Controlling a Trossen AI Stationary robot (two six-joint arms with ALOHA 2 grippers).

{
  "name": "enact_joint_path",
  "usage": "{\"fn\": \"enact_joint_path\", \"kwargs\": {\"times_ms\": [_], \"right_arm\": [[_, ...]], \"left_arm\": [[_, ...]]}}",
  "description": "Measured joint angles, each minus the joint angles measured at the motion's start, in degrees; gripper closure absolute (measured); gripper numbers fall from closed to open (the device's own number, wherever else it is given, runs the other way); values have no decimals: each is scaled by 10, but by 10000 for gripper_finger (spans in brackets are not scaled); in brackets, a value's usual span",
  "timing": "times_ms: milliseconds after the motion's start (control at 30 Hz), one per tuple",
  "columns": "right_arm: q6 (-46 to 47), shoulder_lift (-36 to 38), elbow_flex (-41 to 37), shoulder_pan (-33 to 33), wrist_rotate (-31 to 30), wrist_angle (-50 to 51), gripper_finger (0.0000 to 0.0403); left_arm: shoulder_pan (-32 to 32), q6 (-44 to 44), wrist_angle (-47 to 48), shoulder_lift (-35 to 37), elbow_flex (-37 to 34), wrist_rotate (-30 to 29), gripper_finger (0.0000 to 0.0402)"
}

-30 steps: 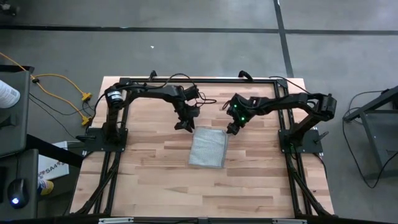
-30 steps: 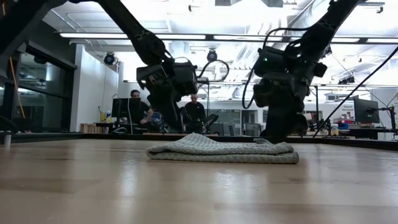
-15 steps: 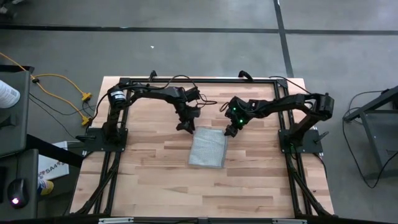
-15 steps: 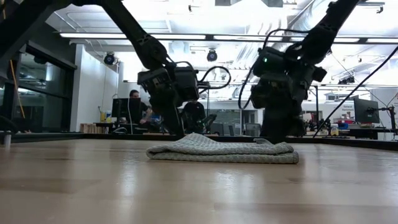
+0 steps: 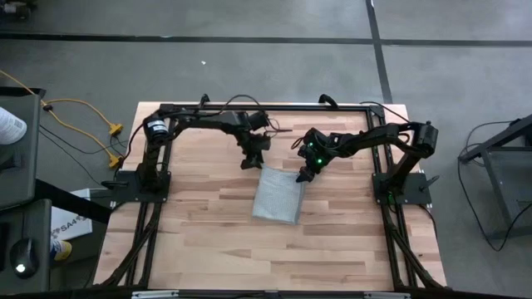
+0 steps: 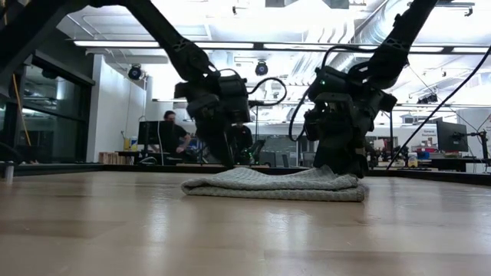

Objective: Fold microfiber towels
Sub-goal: Fold the gray towel on the table

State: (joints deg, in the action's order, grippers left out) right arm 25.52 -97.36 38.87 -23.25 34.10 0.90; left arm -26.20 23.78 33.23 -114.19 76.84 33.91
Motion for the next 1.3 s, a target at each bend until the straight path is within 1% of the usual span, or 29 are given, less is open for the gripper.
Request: {"fn": "enact_joint_path", "kwargs": {"times_ms": [100,167,433,633,800,1167,1233,1300], "right_arm": [[-2,0,0,-1,0,3,202],[-3,0,0,-1,2,3,202],[-7,0,0,-1,3,5,202],[-5,0,0,0,4,10,202],[-4,1,0,4,3,16,202],[-1,1,0,7,1,16,202],[-1,1,0,7,2,16,202],[-1,1,0,7,3,15,202]], "left_arm": [[-13,-1,14,0,21,1,245],[-21,-1,25,0,31,22,245],[-23,0,42,-24,31,27,245],[-23,0,37,-39,31,25,245],[-23,1,27,-39,31,45,245],[-23,14,16,-39,31,43,245],[-23,14,13,-40,31,48,245],[-23,14,12,-41,30,66,245]]}}
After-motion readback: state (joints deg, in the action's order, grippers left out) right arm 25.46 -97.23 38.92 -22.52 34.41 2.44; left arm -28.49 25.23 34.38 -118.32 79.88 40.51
